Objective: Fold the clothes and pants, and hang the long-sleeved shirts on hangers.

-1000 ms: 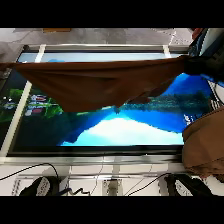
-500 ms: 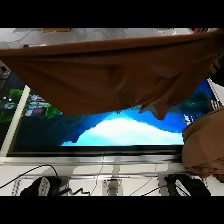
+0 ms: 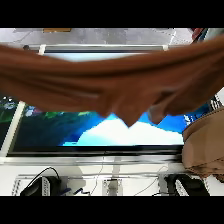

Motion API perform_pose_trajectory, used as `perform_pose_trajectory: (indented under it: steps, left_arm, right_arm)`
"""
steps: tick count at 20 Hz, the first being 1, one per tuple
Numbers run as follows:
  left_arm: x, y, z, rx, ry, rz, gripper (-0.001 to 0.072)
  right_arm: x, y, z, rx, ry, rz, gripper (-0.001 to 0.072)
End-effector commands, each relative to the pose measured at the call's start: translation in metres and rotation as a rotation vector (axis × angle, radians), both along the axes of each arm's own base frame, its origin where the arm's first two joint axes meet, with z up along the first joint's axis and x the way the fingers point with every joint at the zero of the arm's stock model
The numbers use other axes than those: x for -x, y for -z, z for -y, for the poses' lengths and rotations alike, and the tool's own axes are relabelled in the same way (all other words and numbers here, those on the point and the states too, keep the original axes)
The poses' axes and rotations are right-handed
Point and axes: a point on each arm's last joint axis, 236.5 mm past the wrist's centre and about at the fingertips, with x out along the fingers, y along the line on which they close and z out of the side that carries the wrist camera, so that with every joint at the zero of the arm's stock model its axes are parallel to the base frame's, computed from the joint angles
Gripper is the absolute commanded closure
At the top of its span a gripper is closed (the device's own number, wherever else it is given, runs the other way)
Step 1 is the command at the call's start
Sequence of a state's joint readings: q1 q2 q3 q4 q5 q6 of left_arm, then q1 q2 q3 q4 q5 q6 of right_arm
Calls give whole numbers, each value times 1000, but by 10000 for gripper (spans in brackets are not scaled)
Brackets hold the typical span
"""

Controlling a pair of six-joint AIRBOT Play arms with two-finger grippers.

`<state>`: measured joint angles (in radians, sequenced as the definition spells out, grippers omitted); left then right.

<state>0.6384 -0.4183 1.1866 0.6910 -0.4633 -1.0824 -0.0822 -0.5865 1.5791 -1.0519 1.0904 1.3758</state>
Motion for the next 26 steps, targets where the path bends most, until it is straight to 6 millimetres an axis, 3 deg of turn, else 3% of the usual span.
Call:
perform_pose_trajectory:
  steps: [1, 3, 5, 7, 8, 10, 12, 15, 18, 21, 22, 23, 24, 26]
  left_arm:
    - [-7, 28, -8, -38, -59, -144, 699]
    - [-50, 96, -8, 70, 67, -398, 699]
    - [-90, 184, -5, 198, 218, -712, 699]
    - [-129, 257, 3, 294, 356, -935, 699]
    - [-151, 284, 8, 298, 404, -995, 699]
    - [-199, 334, 30, 290, 487, -1066, 699]
    - [-238, 374, 58, 275, 524, -1096, 699]
    - [-278, 406, 94, 141, 529, -1074, 699]
    - [-304, 410, 104, -9, 454, -1004, 699]
    - [-320, 407, 105, -83, 403, -944, 697]
    - [-322, 409, 104, -82, 397, -939, 661]
    - [-323, 413, 103, -80, 395, -947, 382]
    - [-322, 417, 104, -78, 400, -958, -3]
    - [-319, 417, 103, -77, 406, -971, 21]
  right_arm:
    - [-5, 60, -4, 36, -30, -253, 696]
    - [-41, 108, 7, 44, -4, -410, 696]
    - [-83, 184, 11, 12, -3, -637, 696]
    - [-114, 264, 13, -15, -10, -858, 695]
    - [-130, 301, 14, -37, -5, -943, 695]
    - [-166, 354, 17, -85, 18, -1030, 695]
    - [-202, 388, 21, -137, 57, -1037, 695]
    - [-242, 408, 31, -196, 125, -967, 694]
    - [-271, 393, 47, -214, 193, -830, 694]
    - [-286, 381, 58, -221, 234, -745, 694]
    - [-288, 380, 59, -220, 238, -737, 599]
    - [-288, 381, 60, -211, 240, -736, 208]
    - [-287, 382, 63, -188, 245, -736, 25]
    - [-282, 387, 75, -111, 262, -748, 26]
